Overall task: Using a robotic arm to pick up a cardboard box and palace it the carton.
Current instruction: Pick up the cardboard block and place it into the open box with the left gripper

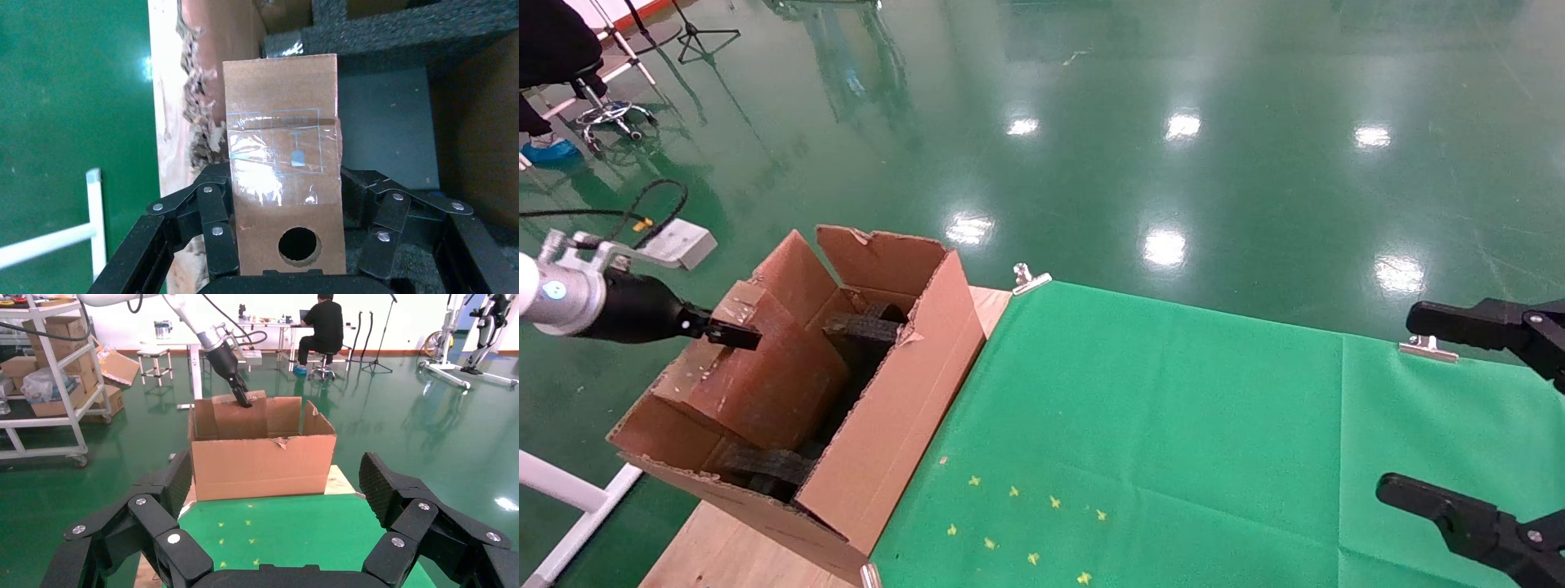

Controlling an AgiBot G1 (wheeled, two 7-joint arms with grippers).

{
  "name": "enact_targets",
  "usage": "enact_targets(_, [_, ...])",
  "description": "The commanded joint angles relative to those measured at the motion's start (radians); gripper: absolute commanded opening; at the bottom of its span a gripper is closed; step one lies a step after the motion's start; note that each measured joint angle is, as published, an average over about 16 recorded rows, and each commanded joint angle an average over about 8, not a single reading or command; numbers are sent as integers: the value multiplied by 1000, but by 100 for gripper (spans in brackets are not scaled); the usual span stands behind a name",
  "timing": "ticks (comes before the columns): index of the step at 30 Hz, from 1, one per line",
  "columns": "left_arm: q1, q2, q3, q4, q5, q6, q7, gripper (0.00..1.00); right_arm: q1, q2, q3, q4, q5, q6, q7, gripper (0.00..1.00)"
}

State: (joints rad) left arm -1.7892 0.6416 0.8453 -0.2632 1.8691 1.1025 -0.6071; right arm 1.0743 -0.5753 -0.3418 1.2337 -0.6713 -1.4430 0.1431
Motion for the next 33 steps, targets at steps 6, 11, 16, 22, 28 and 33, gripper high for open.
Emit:
enact_targets(6, [15,71,9,123,13,-51,7,0,0,0,0,0,0,0,0,100])
enact_targets(11, [27,103,12,175,16,-67,16,20,0,0,0,0,0,0,0,100])
enact_targets(16, [29,117,12,202,16,-80,21,83,0,0,0,0,0,0,0,100])
enact_targets(22, [29,122,12,211,16,-87,24,100,0,0,0,0,0,0,0,100])
enact_targets(28, [30,118,12,205,16,-81,23,100,0,0,0,0,0,0,0,100])
enact_targets(33, [30,115,13,204,20,-73,22,100,0,0,0,0,0,0,0,100])
